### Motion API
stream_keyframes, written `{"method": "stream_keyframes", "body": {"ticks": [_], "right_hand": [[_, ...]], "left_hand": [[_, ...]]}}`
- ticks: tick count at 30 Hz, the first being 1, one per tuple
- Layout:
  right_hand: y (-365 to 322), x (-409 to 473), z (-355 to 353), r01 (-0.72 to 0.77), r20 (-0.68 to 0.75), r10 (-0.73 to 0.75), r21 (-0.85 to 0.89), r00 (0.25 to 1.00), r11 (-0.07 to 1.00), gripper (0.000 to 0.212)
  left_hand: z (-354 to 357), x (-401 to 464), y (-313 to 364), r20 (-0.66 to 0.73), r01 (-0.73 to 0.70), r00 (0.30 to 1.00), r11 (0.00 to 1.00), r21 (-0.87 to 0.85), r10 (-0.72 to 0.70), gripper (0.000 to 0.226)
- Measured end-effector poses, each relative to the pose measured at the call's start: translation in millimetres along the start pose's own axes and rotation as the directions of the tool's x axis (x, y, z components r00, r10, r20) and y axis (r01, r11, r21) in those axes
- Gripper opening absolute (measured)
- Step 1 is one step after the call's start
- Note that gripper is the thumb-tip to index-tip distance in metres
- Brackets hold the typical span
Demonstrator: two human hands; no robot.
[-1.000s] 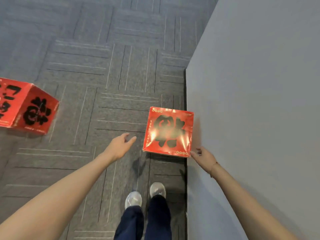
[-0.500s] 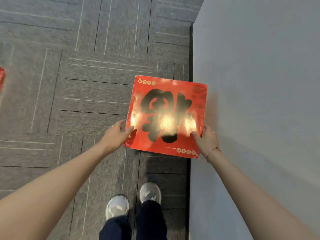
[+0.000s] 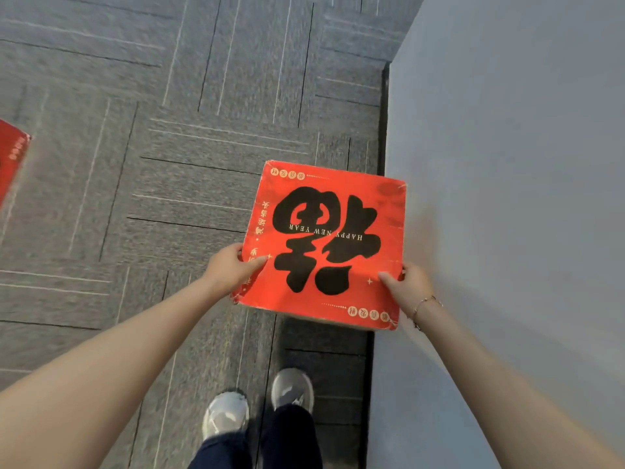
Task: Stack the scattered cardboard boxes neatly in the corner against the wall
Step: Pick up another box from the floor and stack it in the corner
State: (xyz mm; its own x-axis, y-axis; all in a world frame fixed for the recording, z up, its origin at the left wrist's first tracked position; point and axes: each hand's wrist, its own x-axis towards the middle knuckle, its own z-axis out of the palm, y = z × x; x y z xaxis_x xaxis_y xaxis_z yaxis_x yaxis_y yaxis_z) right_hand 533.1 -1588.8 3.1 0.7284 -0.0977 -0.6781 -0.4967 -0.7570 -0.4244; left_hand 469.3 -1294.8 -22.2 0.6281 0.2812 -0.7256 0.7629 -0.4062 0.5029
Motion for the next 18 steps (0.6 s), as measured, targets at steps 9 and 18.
{"method": "stream_keyframes", "body": {"ticks": [9,18], "right_hand": [[-132.0,-69.3,-33.3,0.22,0.117,-0.205,-0.142,0.972,0.965,0.03],[-299.7,-198.3,-86.8,0.474,0.107,-0.463,-0.133,0.88,0.87,0.037]], "left_hand": [[-139.3,-78.4,26.9,-0.21,-0.089,0.974,0.996,-0.024,0.082,0.026],[-287.8,-236.0,61.2,-0.488,-0.204,0.868,0.963,-0.175,0.095,0.016]]}}
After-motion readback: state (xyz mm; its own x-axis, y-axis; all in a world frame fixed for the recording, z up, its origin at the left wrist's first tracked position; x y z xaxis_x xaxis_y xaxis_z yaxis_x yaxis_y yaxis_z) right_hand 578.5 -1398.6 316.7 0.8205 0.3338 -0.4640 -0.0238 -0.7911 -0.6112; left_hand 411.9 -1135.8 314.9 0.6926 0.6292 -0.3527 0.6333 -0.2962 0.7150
